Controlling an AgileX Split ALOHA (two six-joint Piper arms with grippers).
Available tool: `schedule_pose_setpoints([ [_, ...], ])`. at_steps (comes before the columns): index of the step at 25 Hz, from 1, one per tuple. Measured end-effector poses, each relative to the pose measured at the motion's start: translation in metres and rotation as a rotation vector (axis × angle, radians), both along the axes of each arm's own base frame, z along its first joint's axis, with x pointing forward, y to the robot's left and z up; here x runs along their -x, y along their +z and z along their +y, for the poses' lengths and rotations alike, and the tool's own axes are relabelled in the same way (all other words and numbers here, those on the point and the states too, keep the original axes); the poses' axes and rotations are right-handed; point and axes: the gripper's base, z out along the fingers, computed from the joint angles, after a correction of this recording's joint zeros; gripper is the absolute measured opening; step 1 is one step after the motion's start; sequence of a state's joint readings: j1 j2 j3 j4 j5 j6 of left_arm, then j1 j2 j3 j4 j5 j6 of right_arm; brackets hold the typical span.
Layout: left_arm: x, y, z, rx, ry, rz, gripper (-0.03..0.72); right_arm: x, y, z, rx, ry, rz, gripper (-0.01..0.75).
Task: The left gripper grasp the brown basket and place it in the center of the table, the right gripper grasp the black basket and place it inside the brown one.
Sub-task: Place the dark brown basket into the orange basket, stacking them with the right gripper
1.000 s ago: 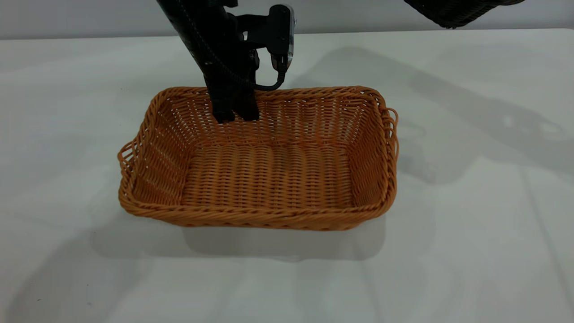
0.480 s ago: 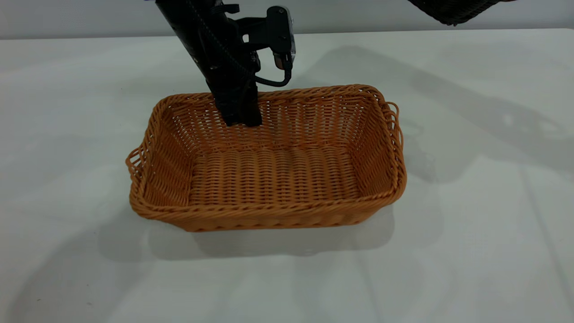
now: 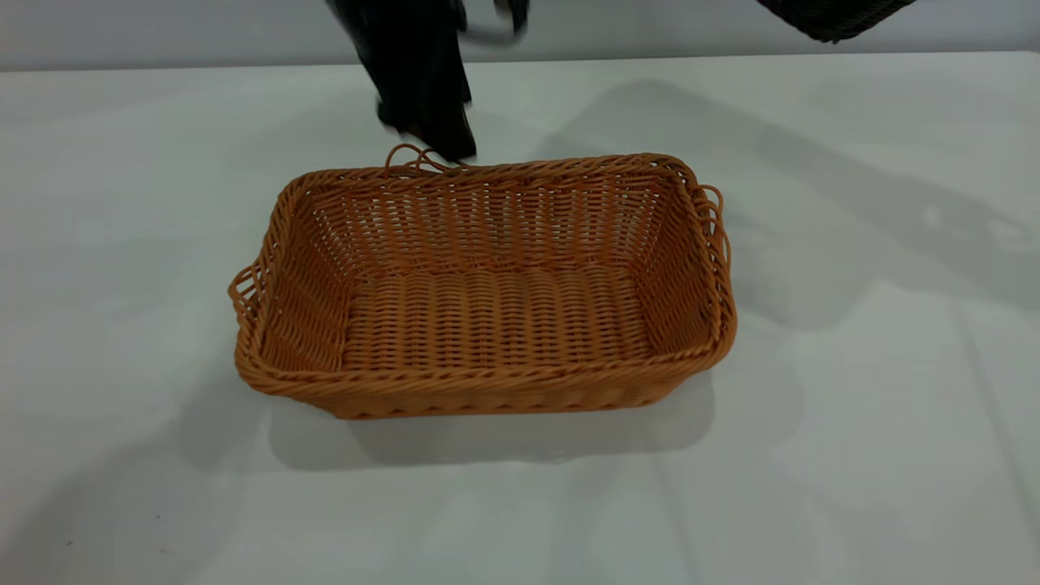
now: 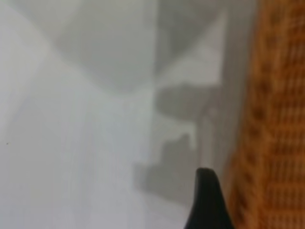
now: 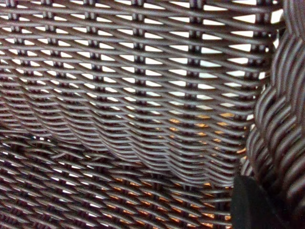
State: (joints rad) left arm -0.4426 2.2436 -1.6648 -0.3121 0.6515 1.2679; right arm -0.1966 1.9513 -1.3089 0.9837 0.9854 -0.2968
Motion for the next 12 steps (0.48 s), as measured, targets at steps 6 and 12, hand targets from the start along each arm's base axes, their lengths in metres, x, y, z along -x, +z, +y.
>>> schedule_pose_setpoints([
  [6, 0.047, 0.119, 0.017, 0.014, -0.073, 0.046, 0.424, 0.001, 0.0, -0.001, -0.004, 0.003, 0.004, 0.085],
  [12, 0.113, 0.234, 0.047, 0.086, -0.098, -0.104, 0.358, 0.003, -0.001, 0.04, 0.017, 0.13, 0.011, 0.085],
])
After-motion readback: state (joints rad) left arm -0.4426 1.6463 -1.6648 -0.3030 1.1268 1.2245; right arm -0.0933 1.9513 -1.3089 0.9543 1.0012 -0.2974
